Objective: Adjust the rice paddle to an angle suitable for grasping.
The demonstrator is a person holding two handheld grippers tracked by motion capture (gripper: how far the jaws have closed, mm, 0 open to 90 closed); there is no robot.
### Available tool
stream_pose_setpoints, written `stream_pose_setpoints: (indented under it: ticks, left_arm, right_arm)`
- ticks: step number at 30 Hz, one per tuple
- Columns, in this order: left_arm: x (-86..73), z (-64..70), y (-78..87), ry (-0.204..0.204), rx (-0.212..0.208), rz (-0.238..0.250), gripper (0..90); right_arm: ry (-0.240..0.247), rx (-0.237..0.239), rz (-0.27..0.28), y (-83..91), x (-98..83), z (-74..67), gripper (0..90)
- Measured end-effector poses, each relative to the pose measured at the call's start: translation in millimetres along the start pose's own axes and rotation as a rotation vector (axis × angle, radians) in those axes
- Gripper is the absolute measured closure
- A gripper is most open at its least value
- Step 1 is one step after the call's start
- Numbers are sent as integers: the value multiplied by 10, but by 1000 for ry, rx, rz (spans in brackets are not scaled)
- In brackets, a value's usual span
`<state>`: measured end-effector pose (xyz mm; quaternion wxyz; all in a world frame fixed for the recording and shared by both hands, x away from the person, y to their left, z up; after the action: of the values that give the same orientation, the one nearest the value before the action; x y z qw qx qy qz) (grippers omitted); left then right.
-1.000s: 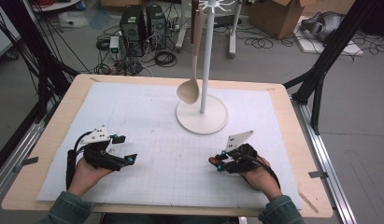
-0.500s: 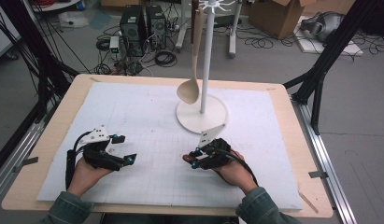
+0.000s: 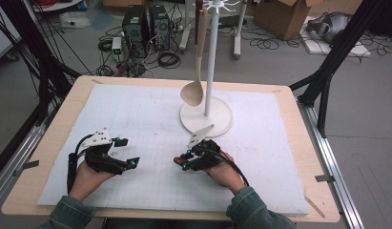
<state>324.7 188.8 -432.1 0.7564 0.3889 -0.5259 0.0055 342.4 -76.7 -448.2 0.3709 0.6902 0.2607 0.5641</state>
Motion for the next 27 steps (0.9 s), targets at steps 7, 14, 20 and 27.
stream_pose_setpoints:
  ticks: [7, 14, 20, 27]
  left_arm:
    - [0, -2, -1, -1, 0, 0, 94]
    - [-2, -3, -6, -1, -2, -2, 94]
    - [-4, -10, 6, 2, -1, 0, 94]
    - [-5, -5, -1, 2, -3, -1, 94]
  right_arm:
    - [0, 8, -6, -110, 92, -11, 665]
    - [-1, 16, -9, -197, 170, 2, 664]
    - [4, 5, -47, -313, 208, 23, 665]
    - [3, -2, -84, -401, 202, 29, 665]
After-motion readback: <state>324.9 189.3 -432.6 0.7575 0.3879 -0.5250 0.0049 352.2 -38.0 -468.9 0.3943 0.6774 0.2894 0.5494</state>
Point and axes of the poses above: each handheld gripper's, and its own axes: y roughly backward along the jaws, x roughly out of its top, z roughly to its right, the point moved 5 cm from there along -y, roughly forward along the jaws, and after that the axes turned 9 degrees about -z, right-handed, at the moved point
